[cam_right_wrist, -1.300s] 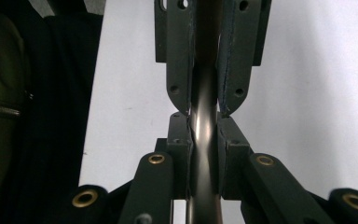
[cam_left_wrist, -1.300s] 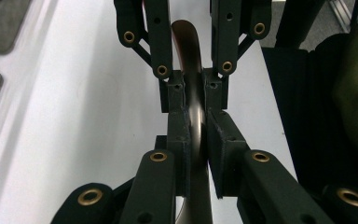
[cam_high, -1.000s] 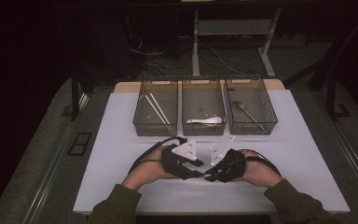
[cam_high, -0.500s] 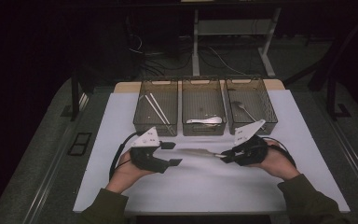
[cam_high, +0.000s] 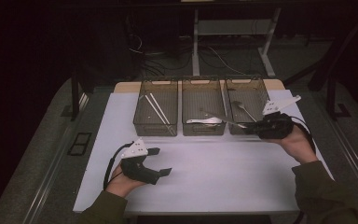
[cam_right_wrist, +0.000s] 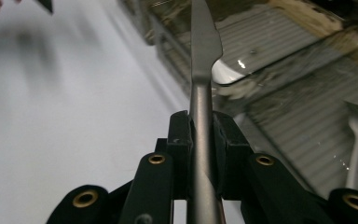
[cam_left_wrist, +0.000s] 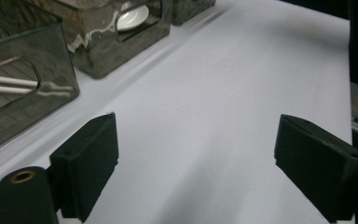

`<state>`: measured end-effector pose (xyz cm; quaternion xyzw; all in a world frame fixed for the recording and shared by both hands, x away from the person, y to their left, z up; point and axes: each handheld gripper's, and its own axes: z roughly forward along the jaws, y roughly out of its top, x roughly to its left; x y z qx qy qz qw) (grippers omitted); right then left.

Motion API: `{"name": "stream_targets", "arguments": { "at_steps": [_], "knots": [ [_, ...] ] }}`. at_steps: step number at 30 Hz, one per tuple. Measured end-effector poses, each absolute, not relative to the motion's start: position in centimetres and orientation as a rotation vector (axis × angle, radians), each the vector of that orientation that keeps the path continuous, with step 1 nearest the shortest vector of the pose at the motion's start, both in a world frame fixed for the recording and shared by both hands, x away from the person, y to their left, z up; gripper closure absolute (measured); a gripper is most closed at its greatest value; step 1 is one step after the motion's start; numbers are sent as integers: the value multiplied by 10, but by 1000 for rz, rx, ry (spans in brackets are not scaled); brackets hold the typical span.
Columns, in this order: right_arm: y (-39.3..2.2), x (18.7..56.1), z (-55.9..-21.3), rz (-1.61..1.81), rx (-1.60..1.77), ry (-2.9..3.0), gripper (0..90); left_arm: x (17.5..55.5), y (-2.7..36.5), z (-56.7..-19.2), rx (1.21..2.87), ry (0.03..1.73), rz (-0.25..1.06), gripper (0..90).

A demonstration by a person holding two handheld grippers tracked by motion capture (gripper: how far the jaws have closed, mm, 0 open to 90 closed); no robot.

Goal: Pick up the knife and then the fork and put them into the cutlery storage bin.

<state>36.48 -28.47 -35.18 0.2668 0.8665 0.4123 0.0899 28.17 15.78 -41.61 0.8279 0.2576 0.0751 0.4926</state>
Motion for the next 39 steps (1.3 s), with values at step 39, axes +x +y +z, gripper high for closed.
{"name": "stream_targets", "arguments": {
  "at_steps": [39],
  "knots": [
    [-318,464,-384,1022,1452,2262,609,284,153,-426,2082,599,179,0]
  ]
}}
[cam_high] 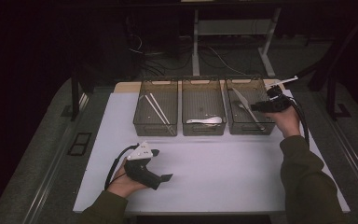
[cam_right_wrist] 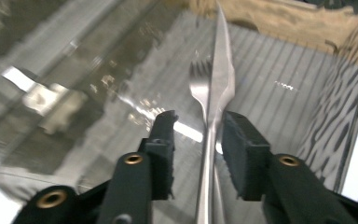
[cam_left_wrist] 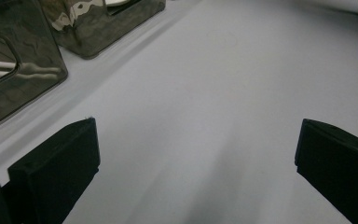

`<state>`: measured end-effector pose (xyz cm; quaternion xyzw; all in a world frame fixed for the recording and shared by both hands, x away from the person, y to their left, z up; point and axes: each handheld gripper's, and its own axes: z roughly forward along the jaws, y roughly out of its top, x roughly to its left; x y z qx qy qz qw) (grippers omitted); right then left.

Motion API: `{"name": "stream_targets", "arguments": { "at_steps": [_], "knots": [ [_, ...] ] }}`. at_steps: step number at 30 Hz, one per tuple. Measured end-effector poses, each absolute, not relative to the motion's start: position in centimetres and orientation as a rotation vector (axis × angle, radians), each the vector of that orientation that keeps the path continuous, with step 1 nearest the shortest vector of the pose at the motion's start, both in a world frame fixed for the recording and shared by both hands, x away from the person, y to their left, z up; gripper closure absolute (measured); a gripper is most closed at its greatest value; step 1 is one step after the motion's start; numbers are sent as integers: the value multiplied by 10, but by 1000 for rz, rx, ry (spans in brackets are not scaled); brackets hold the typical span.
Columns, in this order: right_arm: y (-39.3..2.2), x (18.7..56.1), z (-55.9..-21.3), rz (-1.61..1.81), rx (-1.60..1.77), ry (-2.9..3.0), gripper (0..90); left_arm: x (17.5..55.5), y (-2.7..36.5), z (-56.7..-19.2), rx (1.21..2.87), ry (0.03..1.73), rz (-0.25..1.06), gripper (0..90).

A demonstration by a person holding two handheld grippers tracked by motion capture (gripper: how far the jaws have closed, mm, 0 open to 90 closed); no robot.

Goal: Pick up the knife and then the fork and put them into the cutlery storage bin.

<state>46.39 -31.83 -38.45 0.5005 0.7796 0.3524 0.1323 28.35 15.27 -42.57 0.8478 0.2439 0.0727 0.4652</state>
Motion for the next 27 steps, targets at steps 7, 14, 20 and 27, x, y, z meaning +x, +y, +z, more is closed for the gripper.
{"name": "stream_targets", "arguments": {
  "at_steps": [7,14,20,27],
  "knots": [
    [-317,441,-375,1166,1385,2255,387,283,154,-425,2077,596,185,0],
    [-310,402,-370,1211,1236,2248,268,284,156,-425,2067,607,183,0],
    [-303,364,-372,1297,1153,2216,212,284,159,-424,2058,613,187,0],
    [-297,326,-384,1362,1112,2238,188,285,162,-424,2054,616,185,0]
  ]
}}
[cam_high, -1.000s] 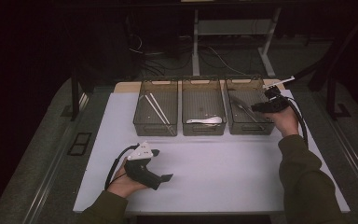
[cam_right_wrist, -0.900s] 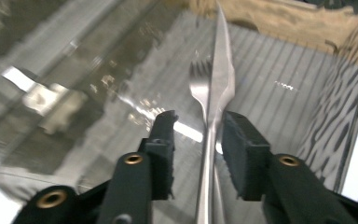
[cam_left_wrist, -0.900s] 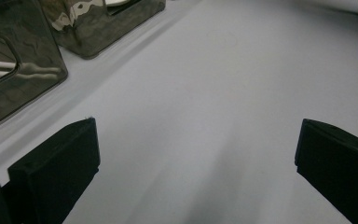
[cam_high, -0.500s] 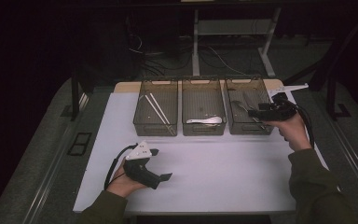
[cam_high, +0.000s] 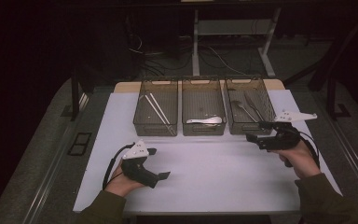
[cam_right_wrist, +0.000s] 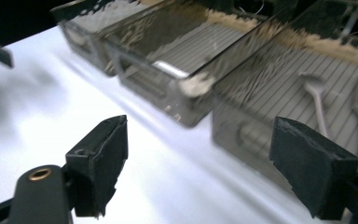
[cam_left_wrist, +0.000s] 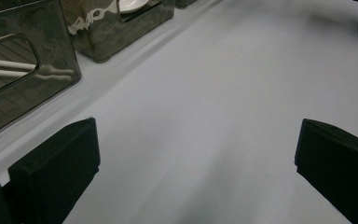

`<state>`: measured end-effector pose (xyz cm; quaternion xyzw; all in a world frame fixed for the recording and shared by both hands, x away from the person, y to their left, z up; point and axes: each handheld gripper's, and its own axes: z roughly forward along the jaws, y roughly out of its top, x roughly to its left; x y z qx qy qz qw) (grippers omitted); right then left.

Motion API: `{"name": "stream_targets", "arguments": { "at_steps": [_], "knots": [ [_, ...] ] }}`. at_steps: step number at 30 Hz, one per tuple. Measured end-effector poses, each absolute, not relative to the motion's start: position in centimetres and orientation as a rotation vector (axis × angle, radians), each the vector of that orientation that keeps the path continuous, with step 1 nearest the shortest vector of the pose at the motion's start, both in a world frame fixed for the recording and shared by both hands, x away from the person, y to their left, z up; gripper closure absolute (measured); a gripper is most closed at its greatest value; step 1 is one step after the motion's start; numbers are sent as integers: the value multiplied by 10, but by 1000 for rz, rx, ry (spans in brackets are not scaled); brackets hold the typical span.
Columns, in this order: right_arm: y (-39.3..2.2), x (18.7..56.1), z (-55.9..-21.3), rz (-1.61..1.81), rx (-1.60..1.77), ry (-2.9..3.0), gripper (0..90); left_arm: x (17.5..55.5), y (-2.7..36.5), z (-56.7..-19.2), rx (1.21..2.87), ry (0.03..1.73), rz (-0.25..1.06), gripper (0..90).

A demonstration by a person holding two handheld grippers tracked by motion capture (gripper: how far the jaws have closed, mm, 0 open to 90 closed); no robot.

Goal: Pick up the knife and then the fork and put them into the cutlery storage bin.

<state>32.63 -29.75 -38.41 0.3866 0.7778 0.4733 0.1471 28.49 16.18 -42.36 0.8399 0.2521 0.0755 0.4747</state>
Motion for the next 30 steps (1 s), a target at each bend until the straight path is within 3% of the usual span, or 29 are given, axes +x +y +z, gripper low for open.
{"name": "stream_targets", "arguments": {
  "at_steps": [17,30],
  "knots": [
    [-312,268,-429,1378,1140,2203,162,283,163,-422,2032,622,182,0],
    [-314,264,-433,1396,1141,2203,142,284,164,-423,2028,627,183,0]
  ]
}}
